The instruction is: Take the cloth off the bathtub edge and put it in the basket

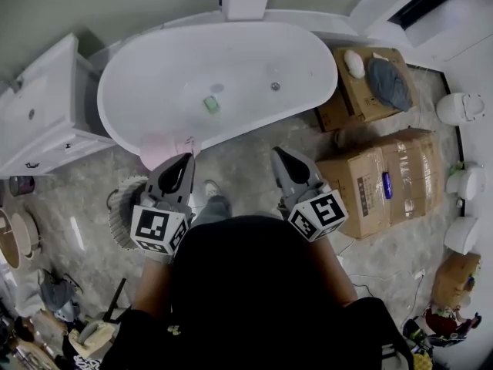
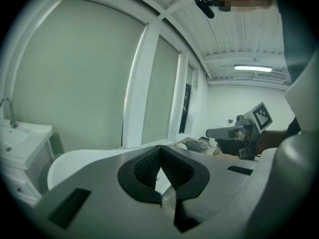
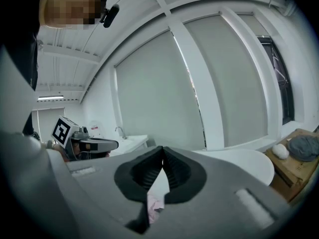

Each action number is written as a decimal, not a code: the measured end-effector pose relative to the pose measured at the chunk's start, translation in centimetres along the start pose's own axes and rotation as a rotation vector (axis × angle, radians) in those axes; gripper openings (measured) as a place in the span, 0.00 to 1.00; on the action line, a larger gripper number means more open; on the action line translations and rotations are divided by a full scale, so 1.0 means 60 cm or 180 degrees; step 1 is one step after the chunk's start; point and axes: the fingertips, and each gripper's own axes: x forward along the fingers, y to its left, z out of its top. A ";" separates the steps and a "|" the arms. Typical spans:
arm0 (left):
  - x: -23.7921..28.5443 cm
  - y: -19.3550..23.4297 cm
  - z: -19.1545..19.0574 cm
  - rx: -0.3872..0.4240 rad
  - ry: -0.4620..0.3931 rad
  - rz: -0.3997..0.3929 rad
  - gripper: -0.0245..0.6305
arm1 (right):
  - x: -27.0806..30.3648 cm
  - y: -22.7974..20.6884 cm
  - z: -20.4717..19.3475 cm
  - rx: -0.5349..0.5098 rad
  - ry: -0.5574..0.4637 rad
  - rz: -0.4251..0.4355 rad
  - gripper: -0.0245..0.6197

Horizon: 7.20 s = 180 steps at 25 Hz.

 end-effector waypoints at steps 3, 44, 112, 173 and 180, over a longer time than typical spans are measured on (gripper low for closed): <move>0.000 0.058 0.005 -0.0036 -0.0009 0.0049 0.04 | 0.062 0.015 0.011 -0.0021 0.0011 0.0060 0.03; 0.028 0.346 -0.309 -0.0916 0.1006 0.1469 0.12 | 0.378 0.064 -0.032 -0.0407 0.0940 0.1272 0.03; 0.062 0.369 -0.504 -0.1187 0.2237 0.1720 0.07 | 0.294 -0.068 -0.068 0.0070 0.0949 0.0660 0.03; -0.180 0.281 0.157 -0.0400 0.0369 0.3306 0.07 | 0.398 0.248 -0.227 -0.0821 0.1586 0.3128 0.76; -0.223 0.256 0.146 -0.0452 0.0341 0.3456 0.07 | 0.394 0.329 -0.315 -0.1491 0.1578 0.3162 0.80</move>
